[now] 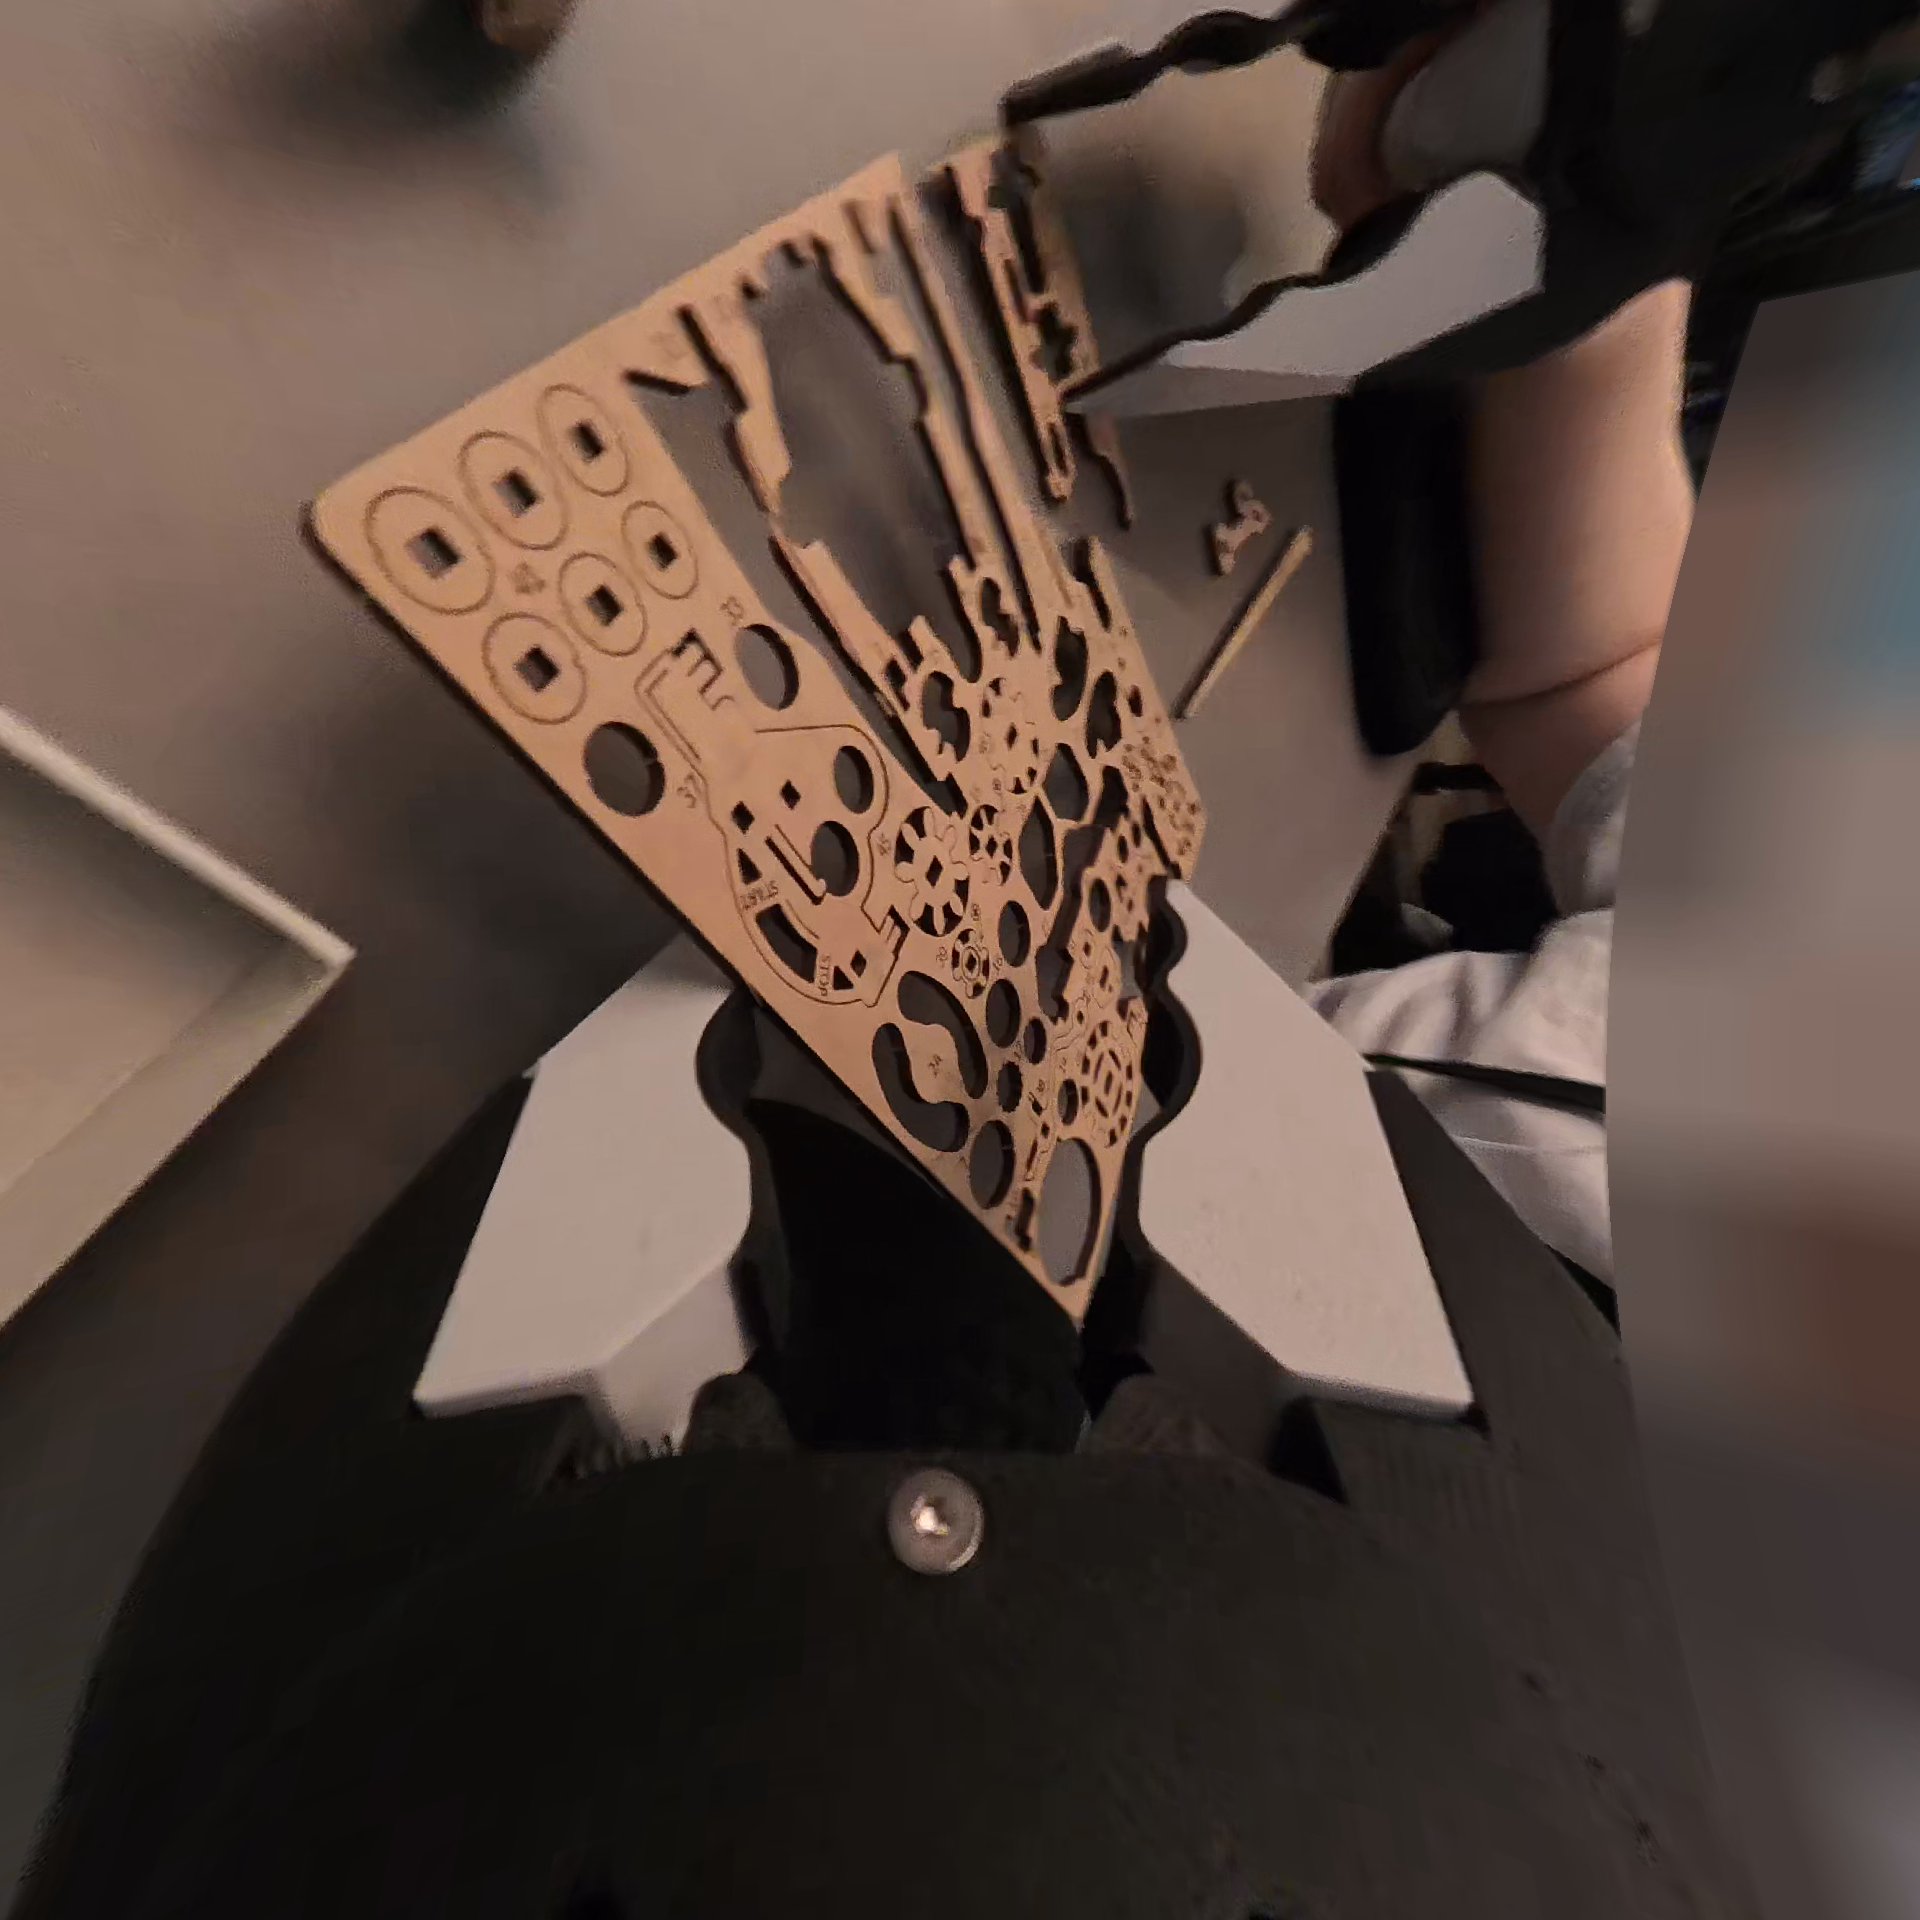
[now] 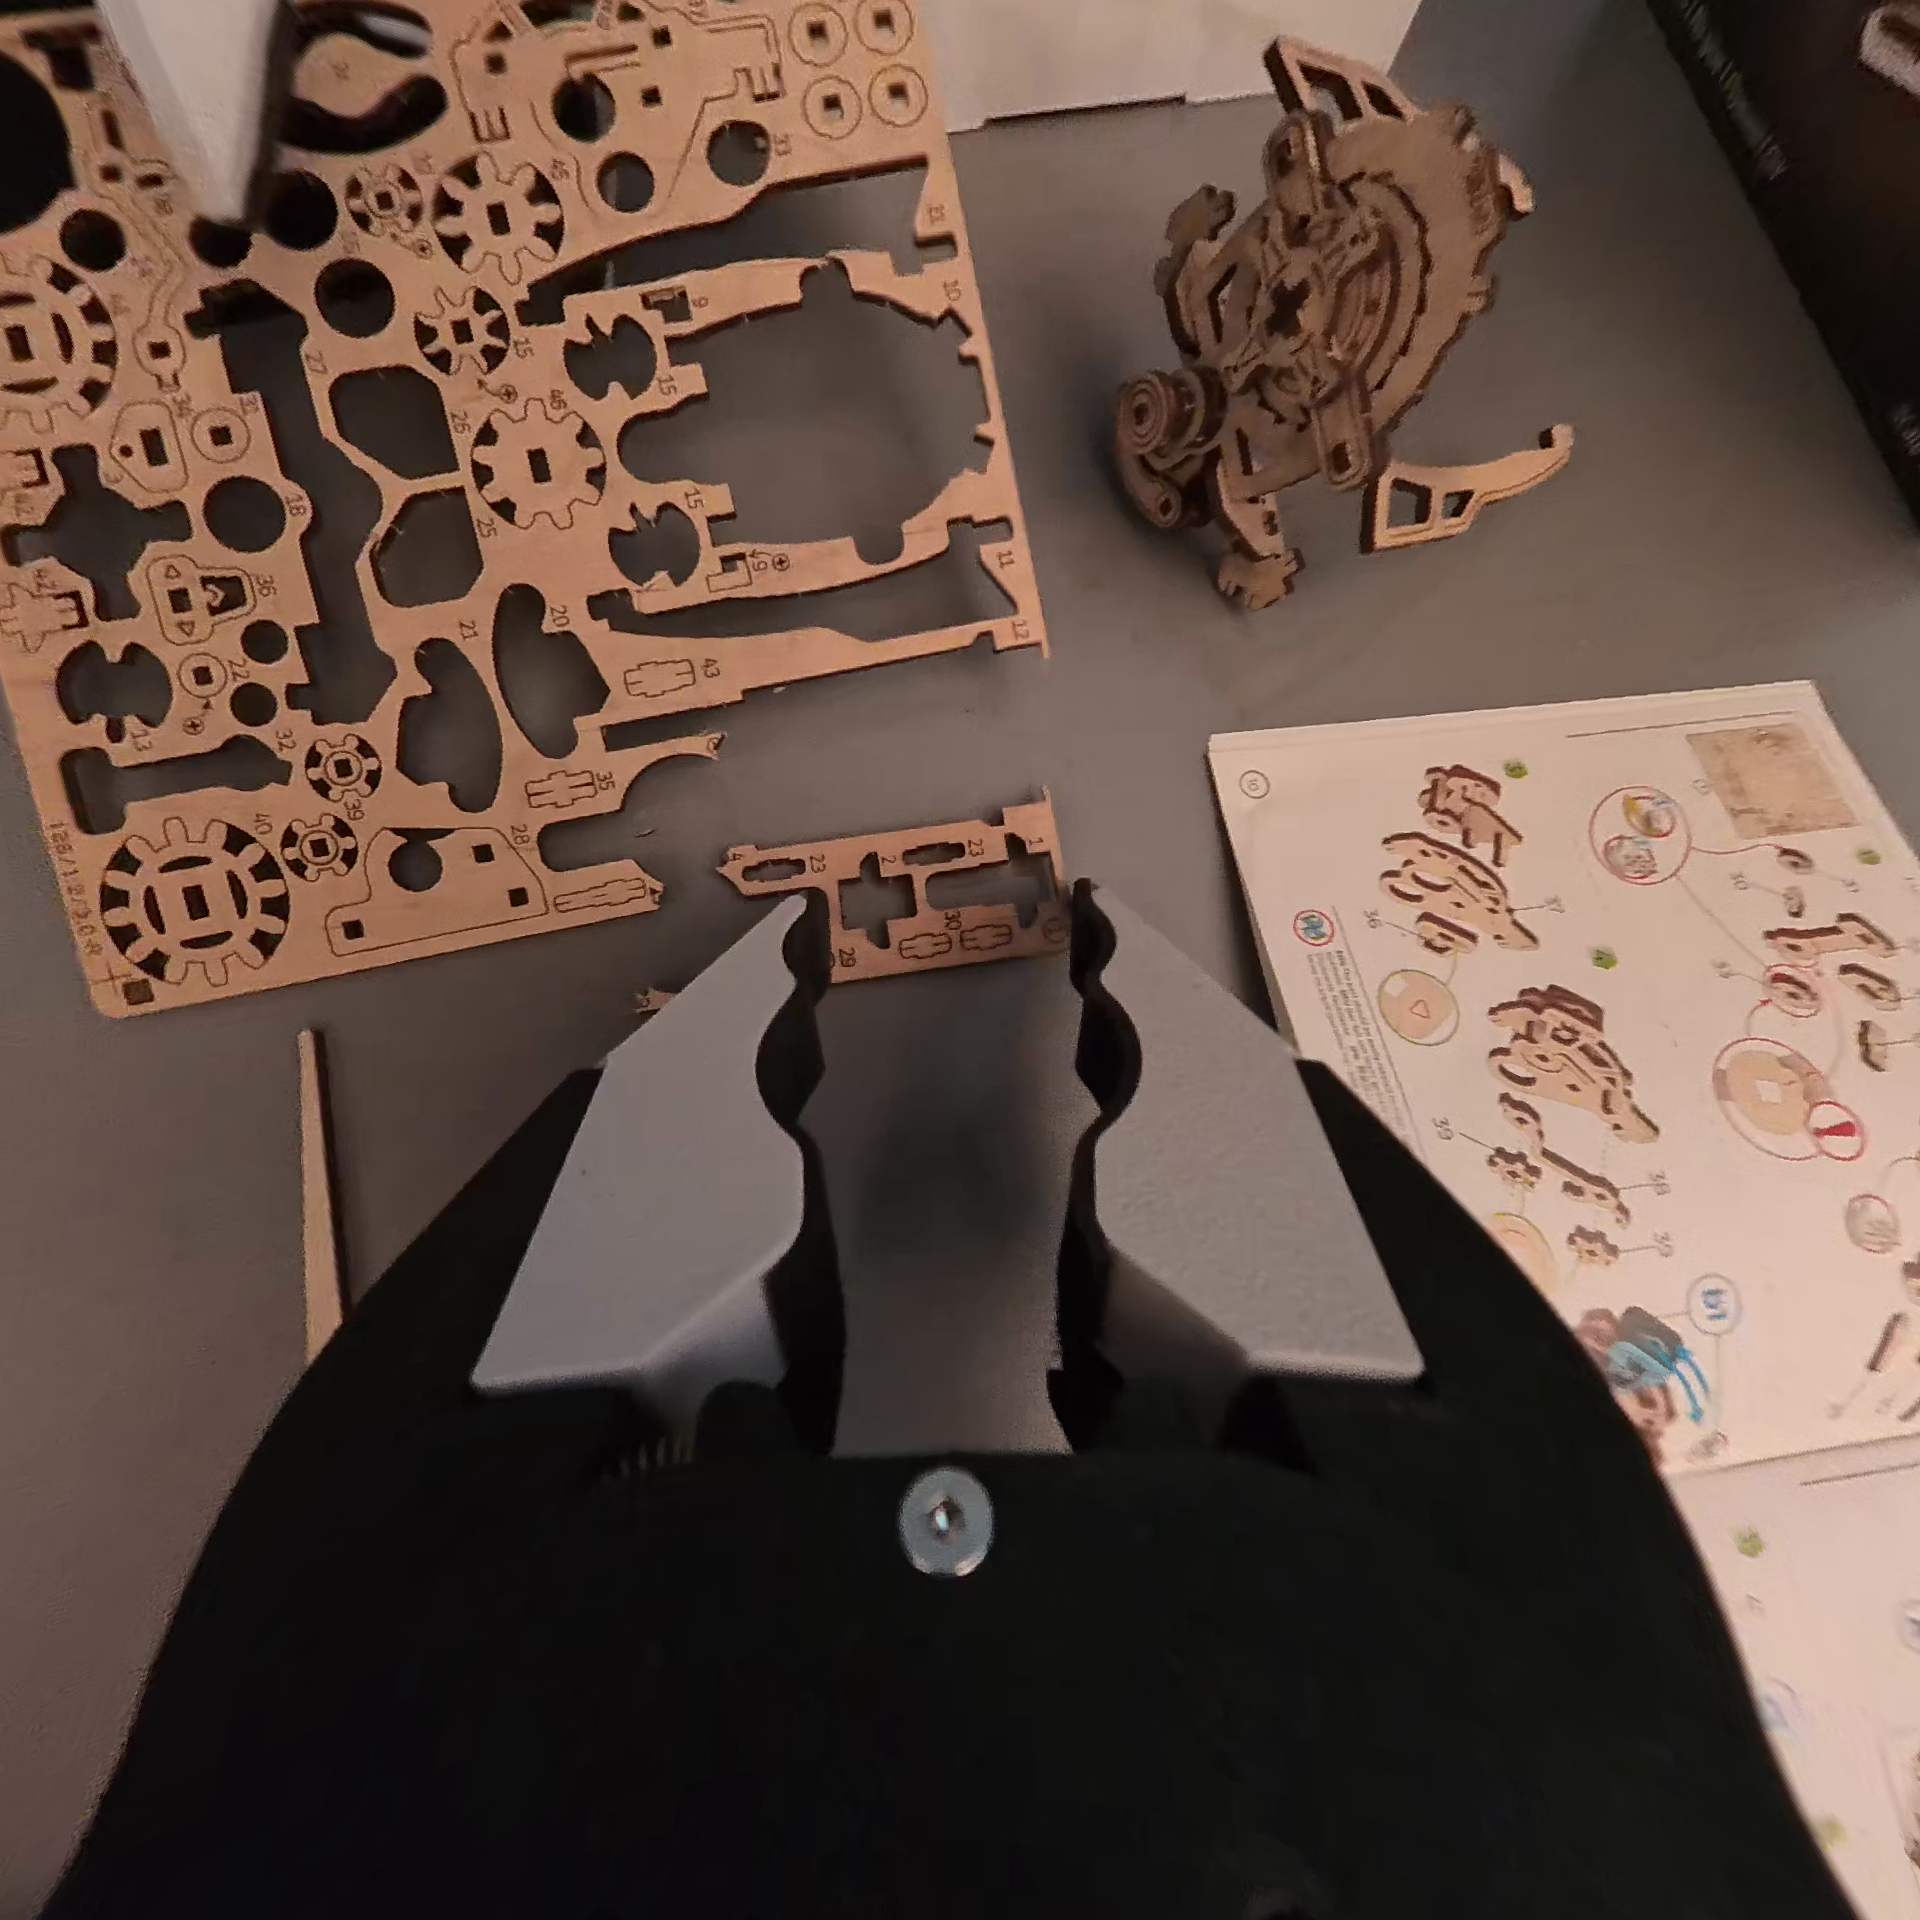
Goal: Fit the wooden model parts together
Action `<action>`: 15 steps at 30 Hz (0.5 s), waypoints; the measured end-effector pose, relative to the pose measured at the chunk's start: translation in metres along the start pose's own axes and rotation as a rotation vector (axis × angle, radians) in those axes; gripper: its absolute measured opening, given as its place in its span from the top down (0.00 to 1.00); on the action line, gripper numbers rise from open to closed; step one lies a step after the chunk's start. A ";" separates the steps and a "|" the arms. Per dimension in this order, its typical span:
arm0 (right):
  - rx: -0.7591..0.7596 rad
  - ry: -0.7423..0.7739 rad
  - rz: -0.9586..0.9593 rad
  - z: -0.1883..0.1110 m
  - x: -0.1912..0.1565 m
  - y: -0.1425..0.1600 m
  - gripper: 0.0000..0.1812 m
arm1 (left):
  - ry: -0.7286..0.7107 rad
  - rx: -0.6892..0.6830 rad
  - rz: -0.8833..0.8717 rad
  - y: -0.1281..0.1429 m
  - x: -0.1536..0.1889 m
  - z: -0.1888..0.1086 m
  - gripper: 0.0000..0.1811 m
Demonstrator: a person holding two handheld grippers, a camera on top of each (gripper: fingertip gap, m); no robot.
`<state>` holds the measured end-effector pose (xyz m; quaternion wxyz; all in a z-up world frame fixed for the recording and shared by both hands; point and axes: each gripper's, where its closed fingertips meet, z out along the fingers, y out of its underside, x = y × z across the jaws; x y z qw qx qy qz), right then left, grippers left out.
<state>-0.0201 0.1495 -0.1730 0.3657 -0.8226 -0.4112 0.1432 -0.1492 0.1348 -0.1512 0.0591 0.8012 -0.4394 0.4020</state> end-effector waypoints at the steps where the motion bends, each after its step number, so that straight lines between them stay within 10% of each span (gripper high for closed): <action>1: 0.003 0.016 -0.017 -0.001 0.000 -0.001 0.75 | -0.052 -0.001 -0.006 -0.001 -0.004 -0.001 0.60; 9: 0.137 0.239 -0.203 -0.030 0.006 -0.023 0.75 | -0.433 -0.074 -0.005 0.002 -0.022 -0.008 0.56; 15: 0.314 0.430 -0.332 -0.070 -0.001 -0.062 0.75 | -0.163 0.340 0.215 -0.050 0.056 -0.040 0.70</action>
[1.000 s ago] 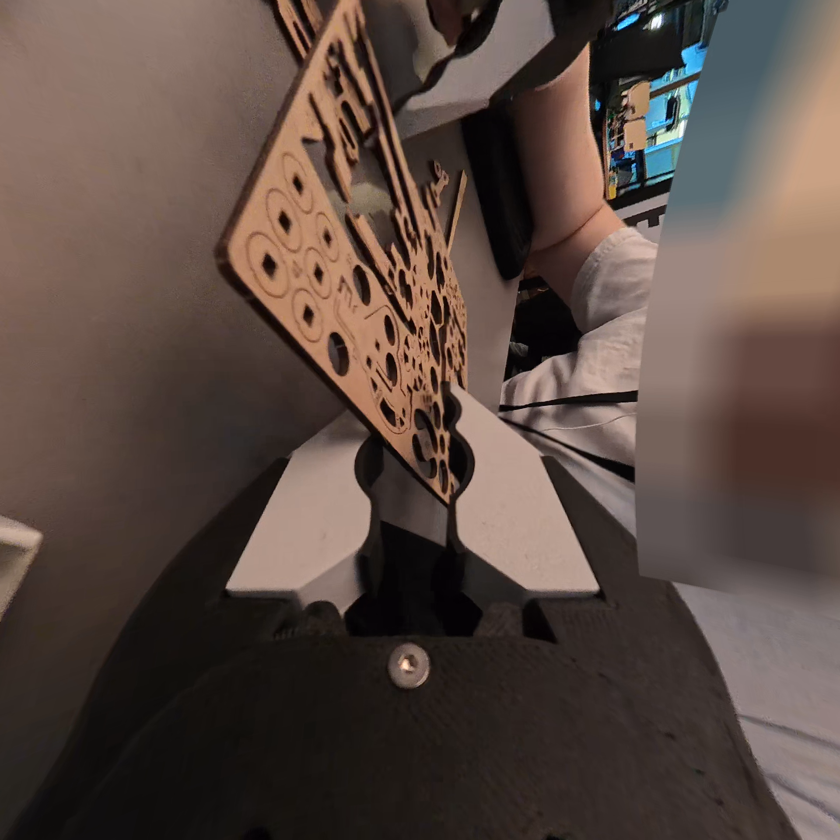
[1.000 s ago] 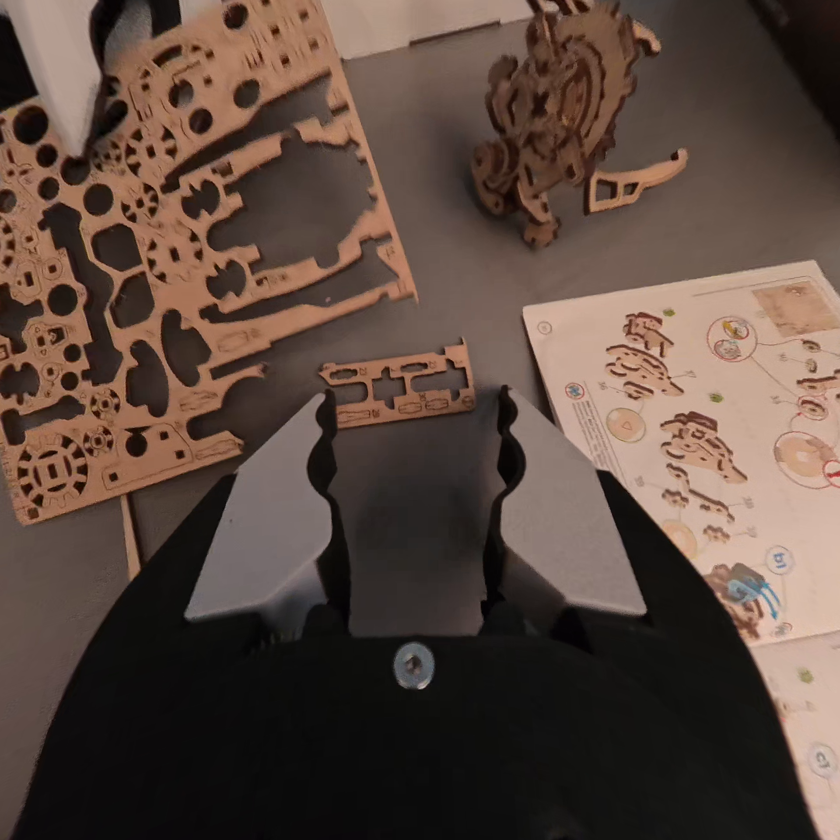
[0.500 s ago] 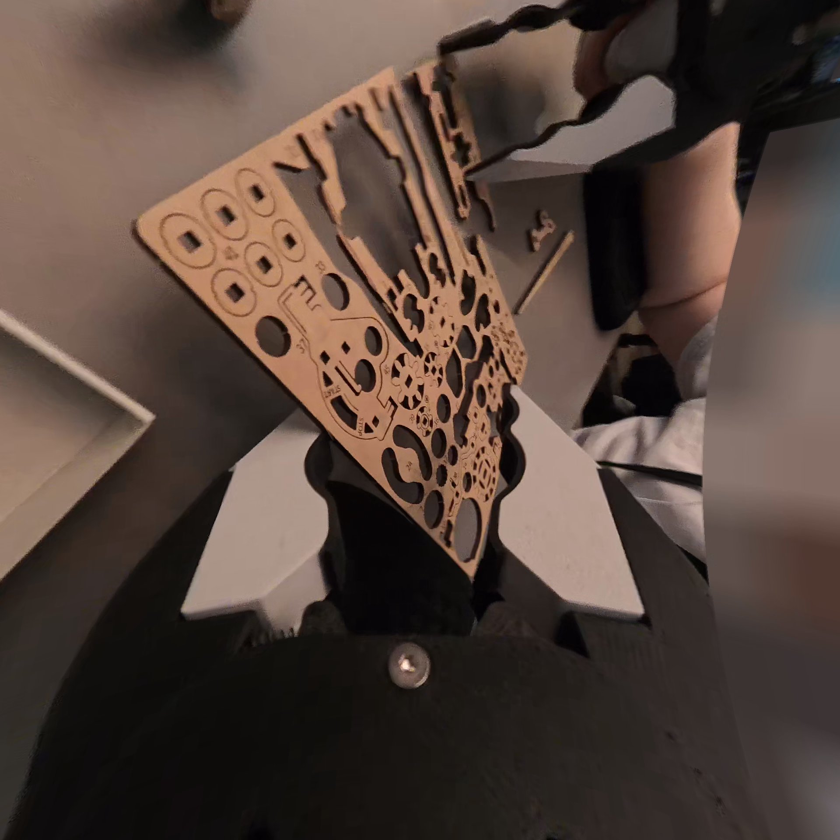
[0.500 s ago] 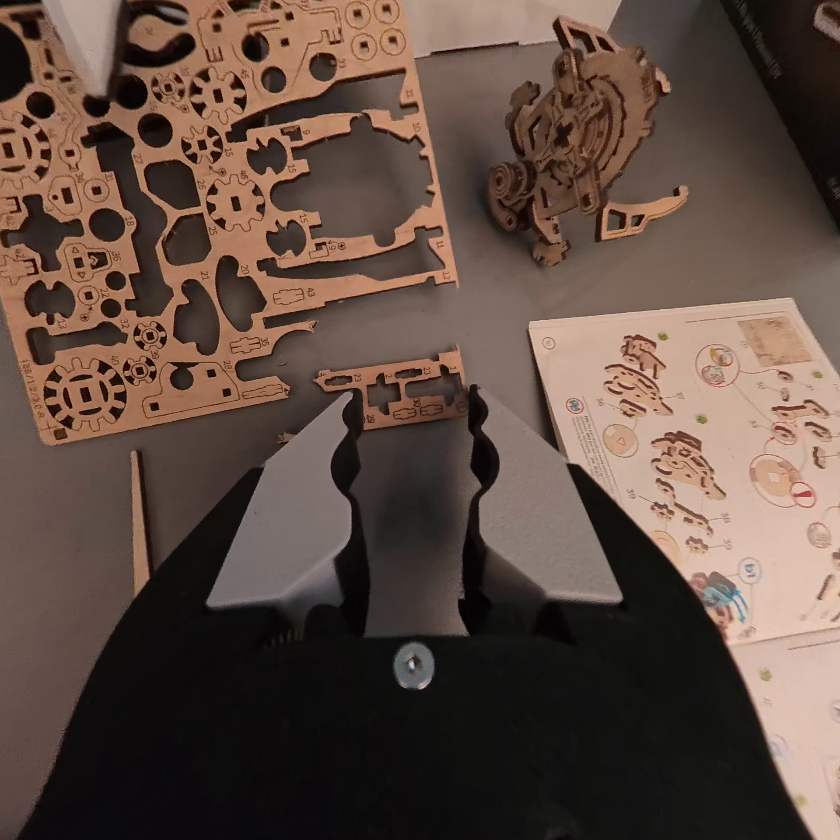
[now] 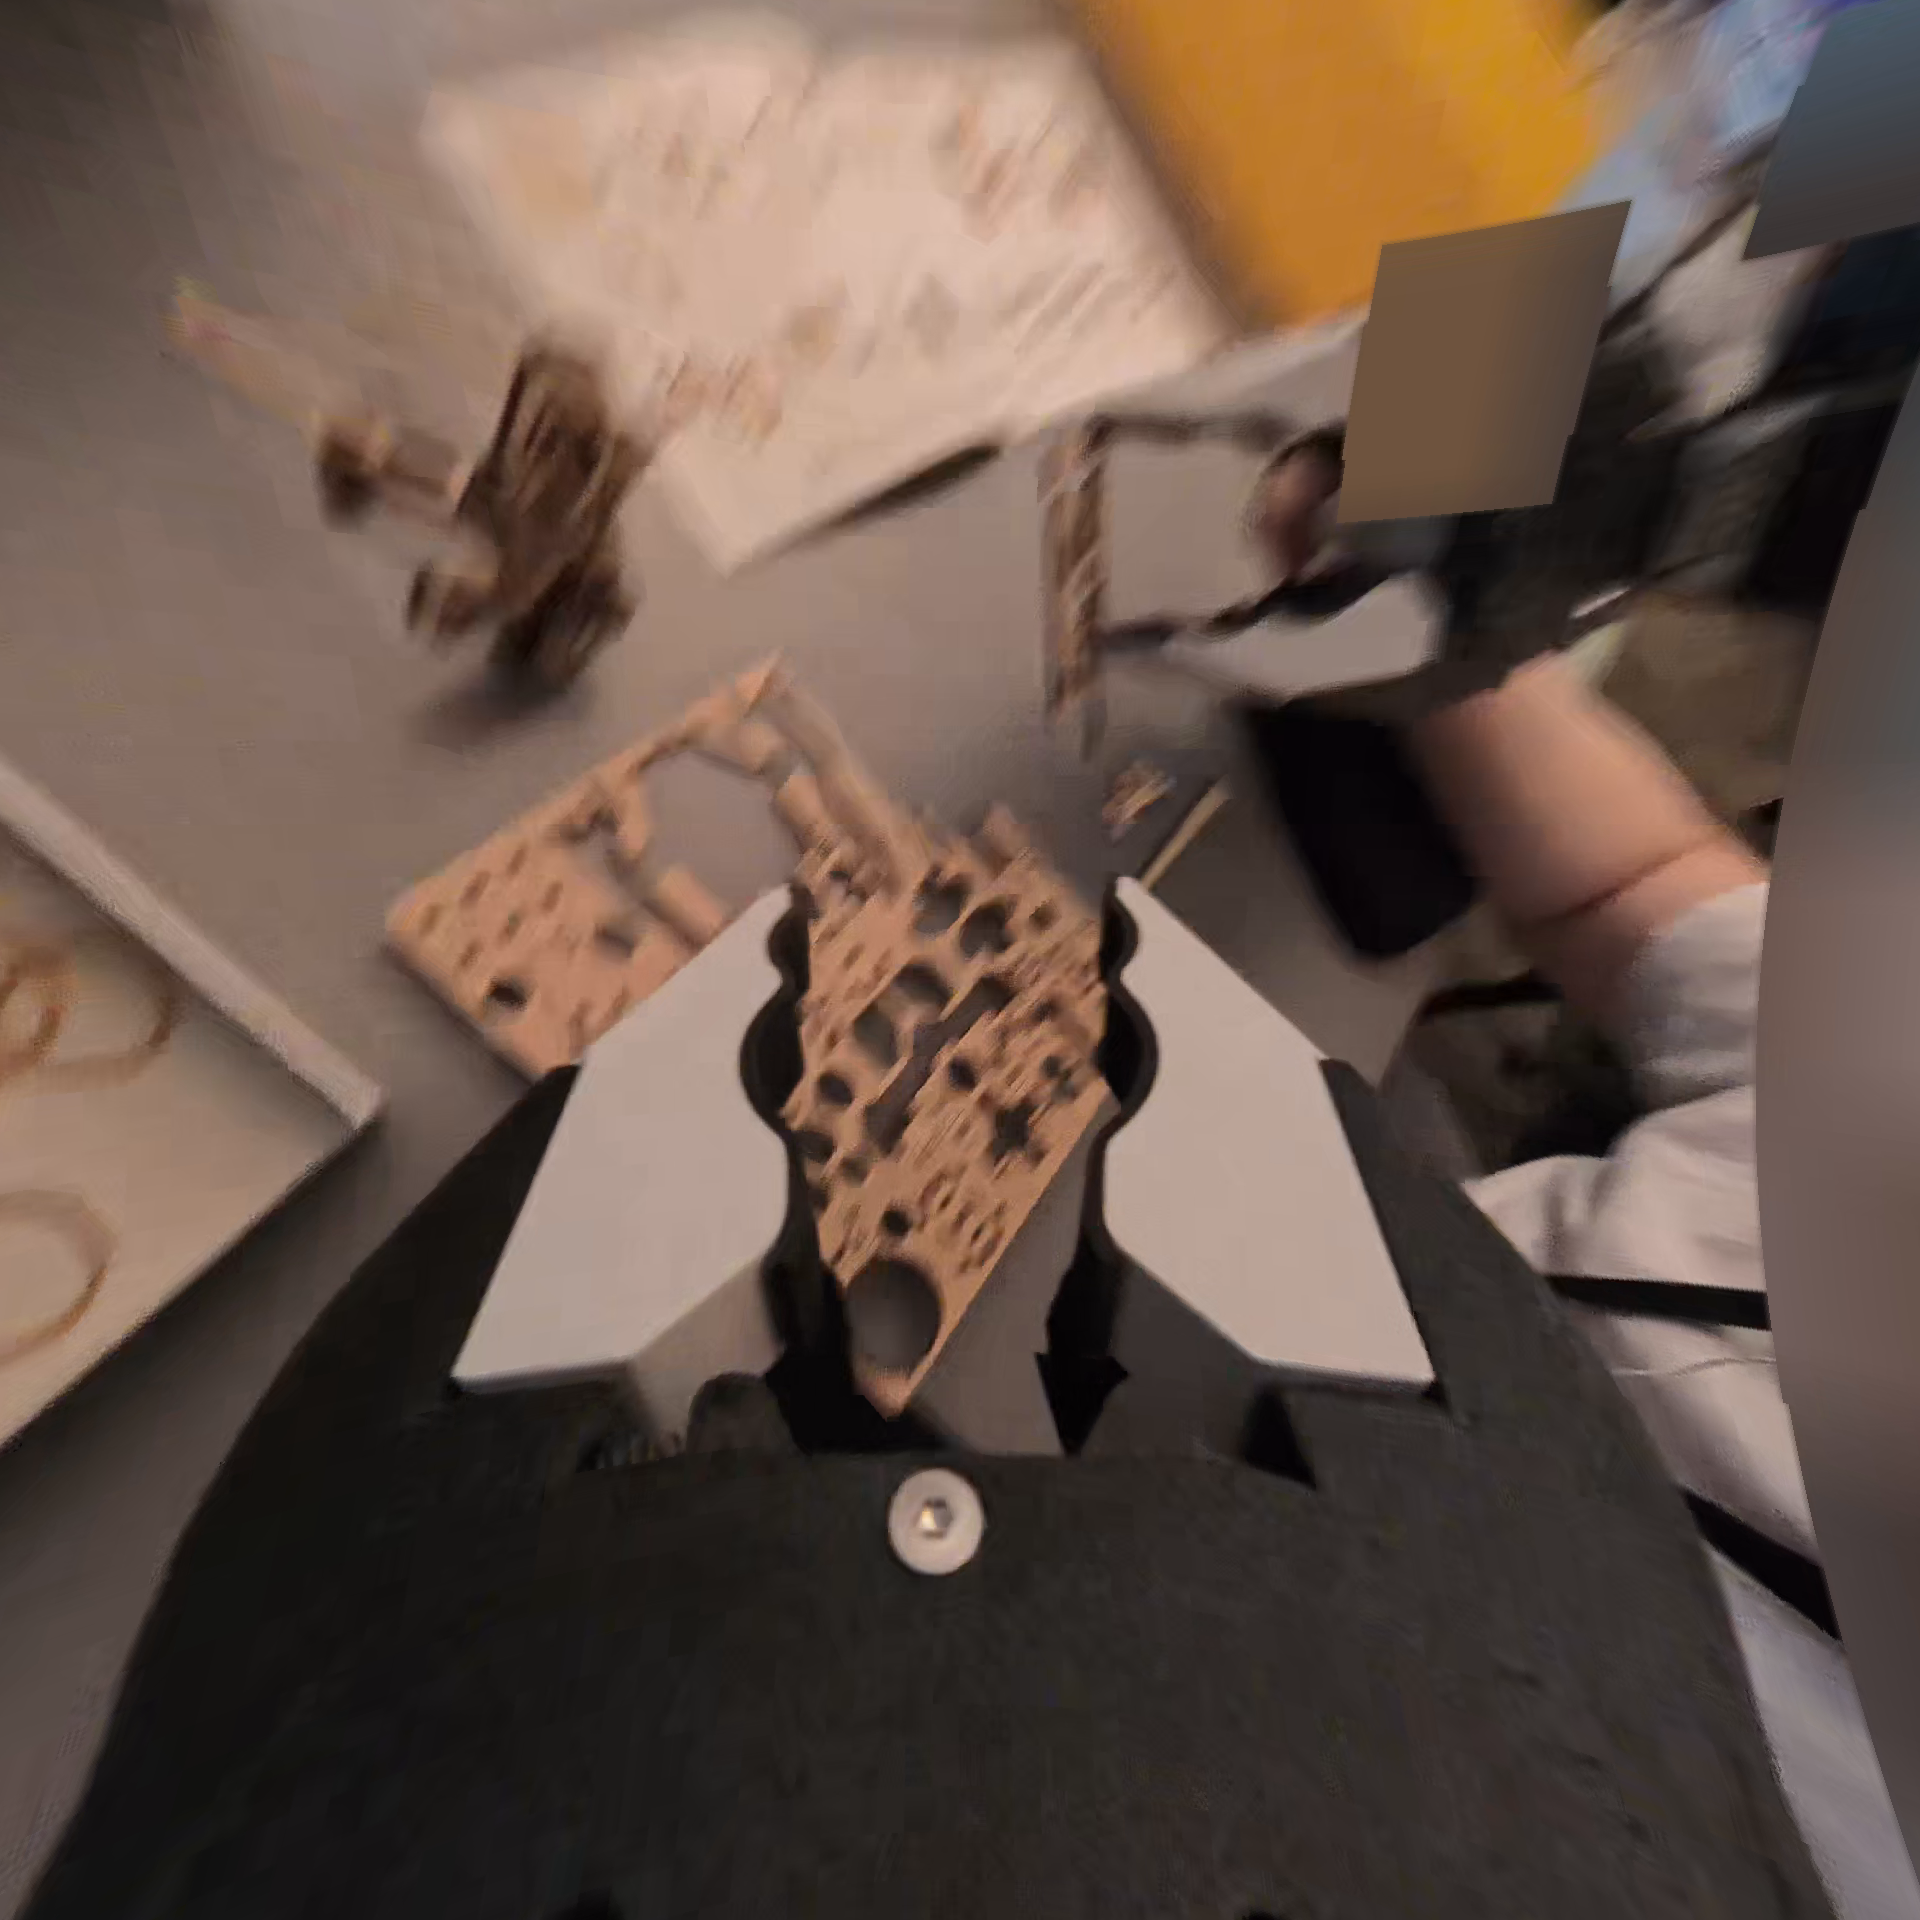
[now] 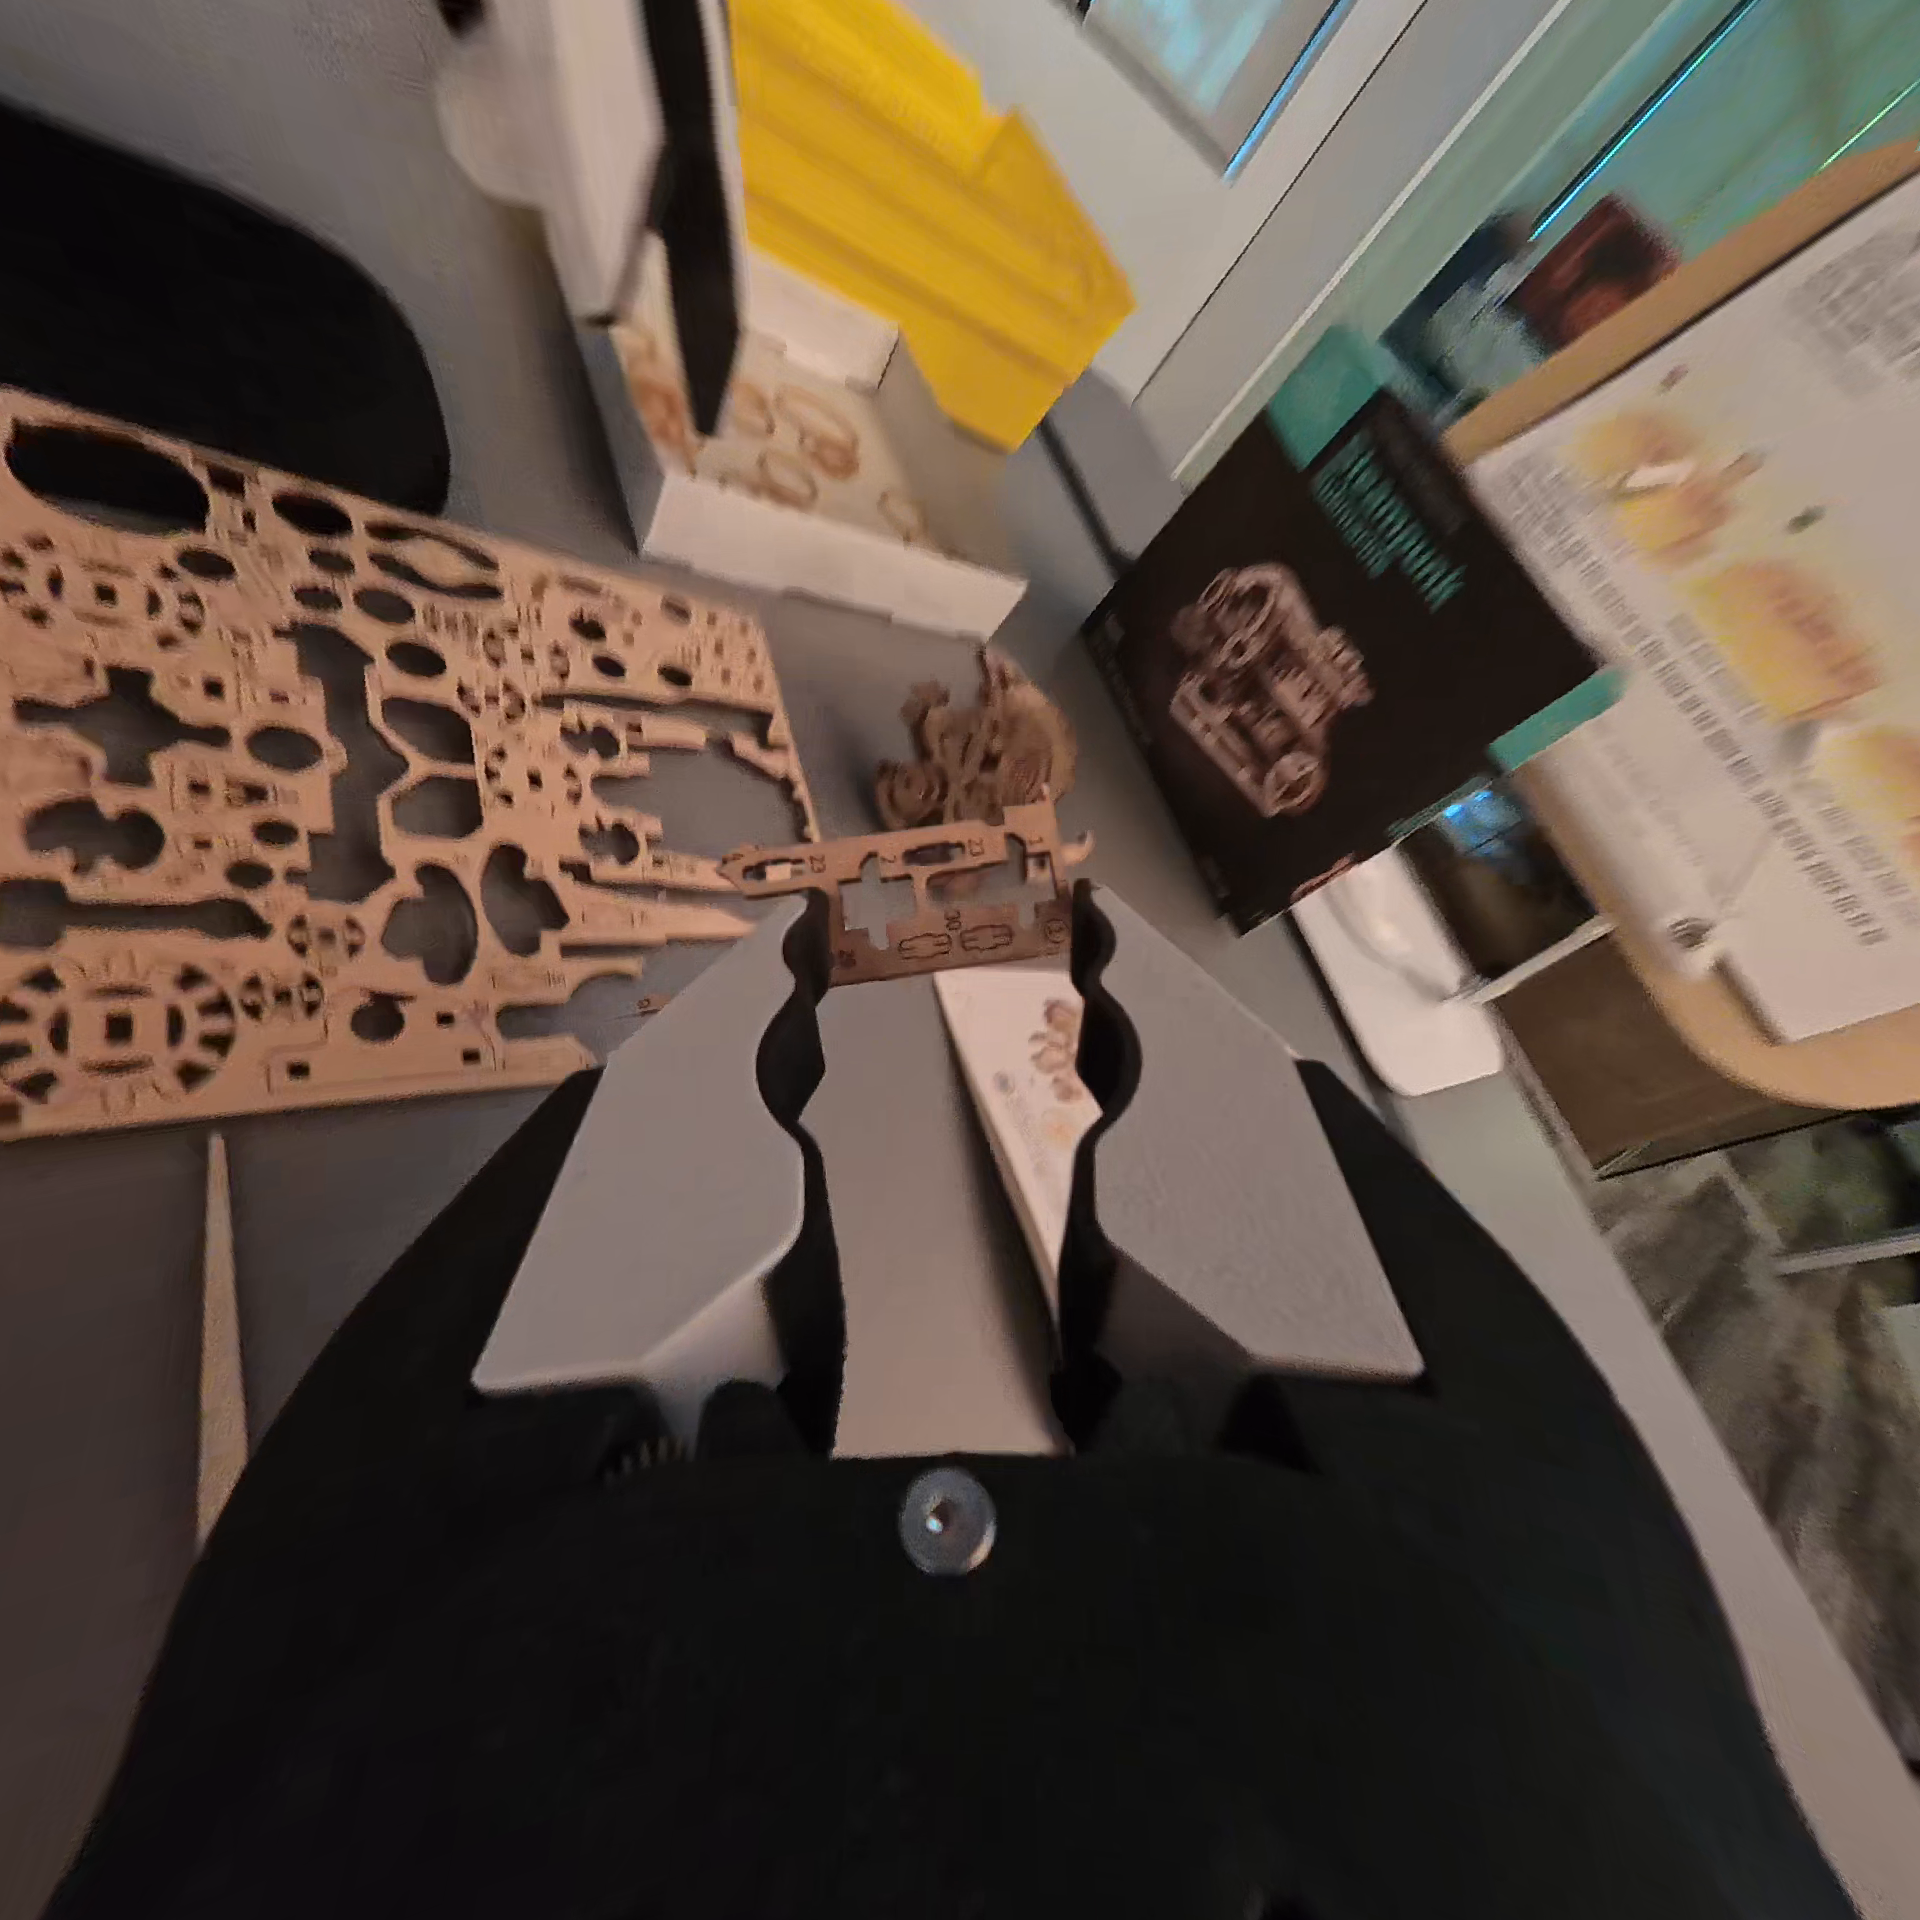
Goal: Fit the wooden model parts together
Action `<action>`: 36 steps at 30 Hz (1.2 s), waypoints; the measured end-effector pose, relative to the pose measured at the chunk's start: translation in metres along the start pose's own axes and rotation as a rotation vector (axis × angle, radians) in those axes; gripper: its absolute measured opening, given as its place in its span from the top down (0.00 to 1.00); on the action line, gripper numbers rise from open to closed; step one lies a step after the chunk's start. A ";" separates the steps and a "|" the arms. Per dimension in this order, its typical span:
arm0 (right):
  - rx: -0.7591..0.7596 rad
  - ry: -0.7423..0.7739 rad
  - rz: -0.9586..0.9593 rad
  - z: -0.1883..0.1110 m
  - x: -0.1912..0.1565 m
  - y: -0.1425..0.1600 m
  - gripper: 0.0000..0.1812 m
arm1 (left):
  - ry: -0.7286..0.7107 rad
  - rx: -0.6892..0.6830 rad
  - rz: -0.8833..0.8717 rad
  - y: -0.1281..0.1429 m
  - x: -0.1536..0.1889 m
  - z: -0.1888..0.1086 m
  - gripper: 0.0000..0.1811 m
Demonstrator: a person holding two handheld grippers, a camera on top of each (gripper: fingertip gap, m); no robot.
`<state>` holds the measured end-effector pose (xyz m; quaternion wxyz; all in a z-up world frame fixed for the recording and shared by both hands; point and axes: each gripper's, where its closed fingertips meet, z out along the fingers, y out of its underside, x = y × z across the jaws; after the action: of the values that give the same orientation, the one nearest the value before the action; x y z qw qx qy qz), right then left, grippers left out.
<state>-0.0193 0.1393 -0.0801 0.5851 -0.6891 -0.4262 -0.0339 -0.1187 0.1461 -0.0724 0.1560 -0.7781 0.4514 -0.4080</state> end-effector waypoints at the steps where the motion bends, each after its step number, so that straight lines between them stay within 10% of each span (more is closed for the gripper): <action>1: 0.029 0.021 -0.013 -0.004 0.001 -0.010 0.75 | 0.091 0.116 0.043 -0.019 0.016 -0.005 0.75; 4: 0.091 0.070 -0.046 -0.014 0.001 -0.034 0.75 | 0.271 0.264 0.120 -0.043 0.041 0.002 0.77; 15: 0.071 0.029 -0.069 -0.024 -0.026 -0.030 0.75 | 0.670 0.019 -0.007 -0.022 0.077 0.062 0.87; 20: 0.103 -0.059 0.084 -0.042 -0.033 -0.020 0.75 | 0.628 -0.039 -0.018 -0.012 0.062 0.075 1.00; 30: 0.135 -0.397 1.001 -0.053 -0.043 -0.006 0.85 | 0.676 -0.126 0.008 0.000 0.072 0.083 1.00; 36: 0.084 -0.527 1.165 -0.042 -0.048 0.001 0.93 | 0.665 -0.148 0.010 0.013 0.073 0.087 1.00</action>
<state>-0.0301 0.0776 -0.0938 0.4098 -0.7694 -0.1122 0.4769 -0.0398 0.0676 -0.0979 -0.0547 -0.6092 0.5099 -0.6049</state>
